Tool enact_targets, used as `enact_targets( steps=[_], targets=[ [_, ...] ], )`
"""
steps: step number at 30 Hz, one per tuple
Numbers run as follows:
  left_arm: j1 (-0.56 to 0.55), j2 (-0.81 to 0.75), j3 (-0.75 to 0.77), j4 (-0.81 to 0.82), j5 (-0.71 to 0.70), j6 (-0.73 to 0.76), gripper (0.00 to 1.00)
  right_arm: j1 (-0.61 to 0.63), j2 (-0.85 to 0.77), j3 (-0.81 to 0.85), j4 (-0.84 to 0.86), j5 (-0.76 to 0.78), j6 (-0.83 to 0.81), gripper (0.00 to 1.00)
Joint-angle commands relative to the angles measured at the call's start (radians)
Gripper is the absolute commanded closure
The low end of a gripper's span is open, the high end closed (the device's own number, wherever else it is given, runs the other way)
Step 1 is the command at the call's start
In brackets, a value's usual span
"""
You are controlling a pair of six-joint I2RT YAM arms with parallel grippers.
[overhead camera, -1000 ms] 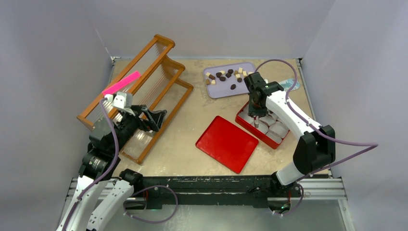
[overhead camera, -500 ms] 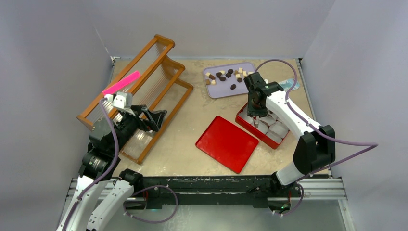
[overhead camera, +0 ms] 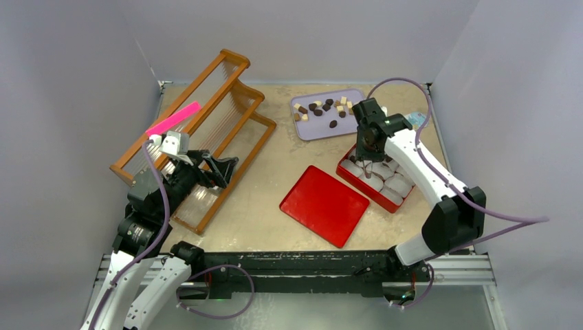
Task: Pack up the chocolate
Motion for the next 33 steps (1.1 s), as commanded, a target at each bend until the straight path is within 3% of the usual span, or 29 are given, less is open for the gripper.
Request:
enact_targets(
  steps=[1,15,24,33],
  targets=[
    [-0.007,-0.008,0.007,0.012,-0.002,0.011,0.02,-0.003,-0.073,0.082,0.007,0.033,-0.027,0.62],
    [-0.008,-0.002,0.004,0.012,-0.007,0.013,0.03,-0.002,0.109,0.250,0.218,-0.148,-0.239,0.61],
    [-0.009,-0.001,0.004,0.011,-0.012,0.013,0.03,-0.004,0.337,0.394,0.172,-0.109,-0.188,0.59],
    [-0.009,-0.004,0.005,0.011,-0.012,0.014,0.02,-0.005,0.449,0.462,0.153,-0.085,-0.138,0.57]
  ],
)
